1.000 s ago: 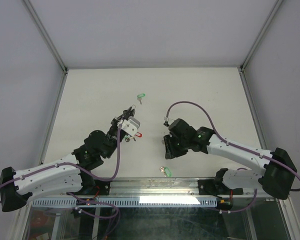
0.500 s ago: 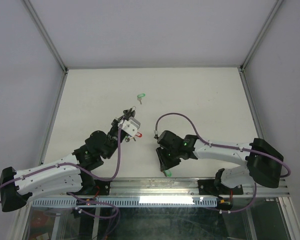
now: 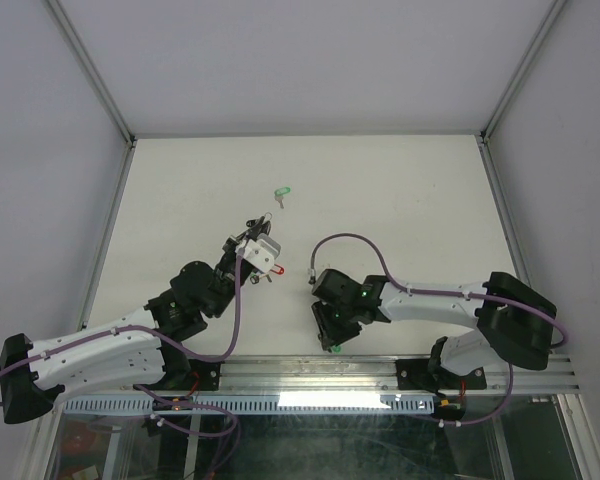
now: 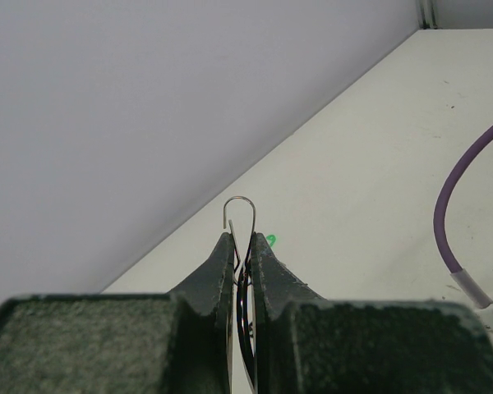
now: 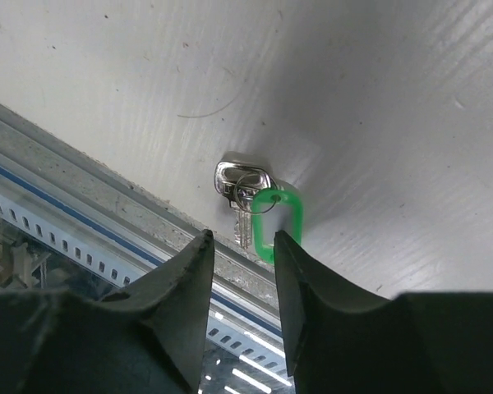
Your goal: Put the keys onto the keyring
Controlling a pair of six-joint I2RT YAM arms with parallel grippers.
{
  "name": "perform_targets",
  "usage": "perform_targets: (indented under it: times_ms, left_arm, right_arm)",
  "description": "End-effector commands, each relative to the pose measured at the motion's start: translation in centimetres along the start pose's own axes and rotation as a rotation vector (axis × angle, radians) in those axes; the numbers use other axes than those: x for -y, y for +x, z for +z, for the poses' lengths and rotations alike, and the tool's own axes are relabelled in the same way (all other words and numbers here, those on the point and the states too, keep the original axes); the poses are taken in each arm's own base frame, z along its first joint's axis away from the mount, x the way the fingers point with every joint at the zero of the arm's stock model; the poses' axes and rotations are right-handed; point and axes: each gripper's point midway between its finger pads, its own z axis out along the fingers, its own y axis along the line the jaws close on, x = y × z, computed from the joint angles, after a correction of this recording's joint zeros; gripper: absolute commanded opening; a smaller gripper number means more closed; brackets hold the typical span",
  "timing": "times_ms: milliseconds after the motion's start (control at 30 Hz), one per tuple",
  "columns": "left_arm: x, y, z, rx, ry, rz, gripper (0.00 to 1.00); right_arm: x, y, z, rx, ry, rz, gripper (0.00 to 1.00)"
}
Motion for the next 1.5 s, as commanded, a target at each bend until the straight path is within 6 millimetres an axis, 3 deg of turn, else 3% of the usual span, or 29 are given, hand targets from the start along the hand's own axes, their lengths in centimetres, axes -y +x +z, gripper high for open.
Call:
perform_targets:
  times_ms: [0,200,467,633,733,867,1100,1267,1467]
  left_arm:
    - [-1.0,-1.3,0.0,0.048,-0.03,-0.053,0.0]
    - [-1.5,-1.7,-0.3,0.05,-0.035,-0.057,0.0]
    - [-1.9,-1.9,-0.7,0.047,-0.041,-0.064,0.0]
    - [-1.9,-1.8,-0.6,0.045,-0.041,-0.062,0.0]
    - [-1.6,-1.6,-0.5,0.039,-0.036,-0.051,0.0]
    - [-1.4,-1.4,-0.3,0.034,-0.029,-0.042,0.0]
    - [-0.5,-1.0,0.2,0.031,-0.008,-0.028,0.0]
    - [0.5,-0.7,0.4,0.04,0.023,-0.019,0.0]
    - [1.0,-0.7,0.3,0.051,0.05,-0.02,0.0]
  right_arm:
    - [1.0,-2.5,0.8,0.092,0.058,-0.036,0.4]
    - [2.0,-5.7,0.4,0.132,0.109,-0.163,0.5]
    - [4.4,-12.1,-1.9,0.257,0.228,-0.327,0.54]
    - [3.6,-15.3,-4.8,0.413,0.25,-0.327,0.55]
    - [2.6,-15.1,-5.9,0.46,0.191,-0.24,0.52]
    - [2.1,-12.8,-5.9,0.438,0.121,0.023,0.43]
    - [2.6,-9.1,-5.6,0.492,0.022,0.472,0.46]
    - [3.0,-8.3,-6.0,0.604,-0.054,0.806,0.46]
    - [3.5,-8.8,-5.4,0.64,-0.041,1.023,0.43]
